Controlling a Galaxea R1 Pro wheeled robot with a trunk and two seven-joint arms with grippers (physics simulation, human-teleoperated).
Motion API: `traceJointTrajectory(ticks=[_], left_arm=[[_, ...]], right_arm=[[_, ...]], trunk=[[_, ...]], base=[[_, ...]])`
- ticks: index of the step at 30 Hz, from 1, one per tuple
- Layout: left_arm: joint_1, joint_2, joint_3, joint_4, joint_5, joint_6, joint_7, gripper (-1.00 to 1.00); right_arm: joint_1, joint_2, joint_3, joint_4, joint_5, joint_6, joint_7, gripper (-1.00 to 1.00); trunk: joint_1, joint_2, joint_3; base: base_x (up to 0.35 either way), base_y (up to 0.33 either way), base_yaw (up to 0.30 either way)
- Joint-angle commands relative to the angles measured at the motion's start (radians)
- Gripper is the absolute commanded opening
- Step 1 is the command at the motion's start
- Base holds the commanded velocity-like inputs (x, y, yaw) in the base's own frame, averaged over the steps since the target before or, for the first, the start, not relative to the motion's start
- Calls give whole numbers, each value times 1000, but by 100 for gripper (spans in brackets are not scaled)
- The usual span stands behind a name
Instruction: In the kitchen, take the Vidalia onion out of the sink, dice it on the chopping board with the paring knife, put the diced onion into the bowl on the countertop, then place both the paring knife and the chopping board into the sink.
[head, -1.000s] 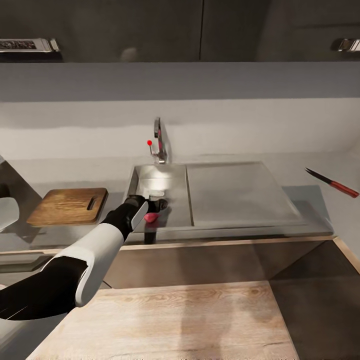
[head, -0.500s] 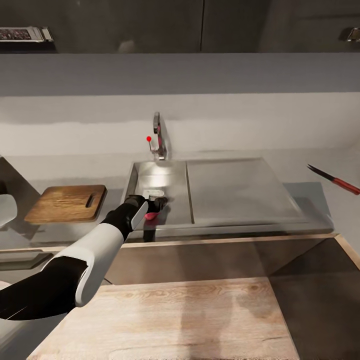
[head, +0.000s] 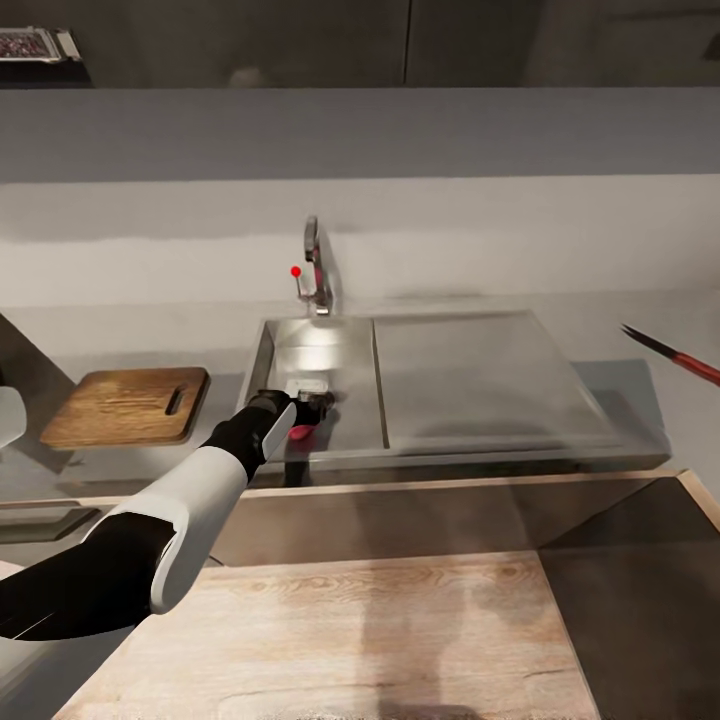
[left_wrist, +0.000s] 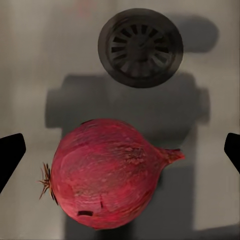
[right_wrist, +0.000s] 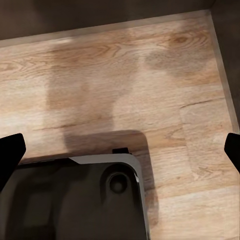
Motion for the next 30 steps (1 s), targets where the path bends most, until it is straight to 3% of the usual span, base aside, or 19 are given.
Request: traceJointTrajectory(ticks=[1,30], left_arm=[[-1,1,-7,-1,11,4,7,100],[-1,1,-7,-1,11,4,7,100]], right_arm=[[0,1,-5,-2,10,-2,6,100],[0,0,-5,35,9,-2,6,100]], trunk=[[1,-2,-3],[1,-2,-50]], base=[[1,0,0],[-28,29,0]])
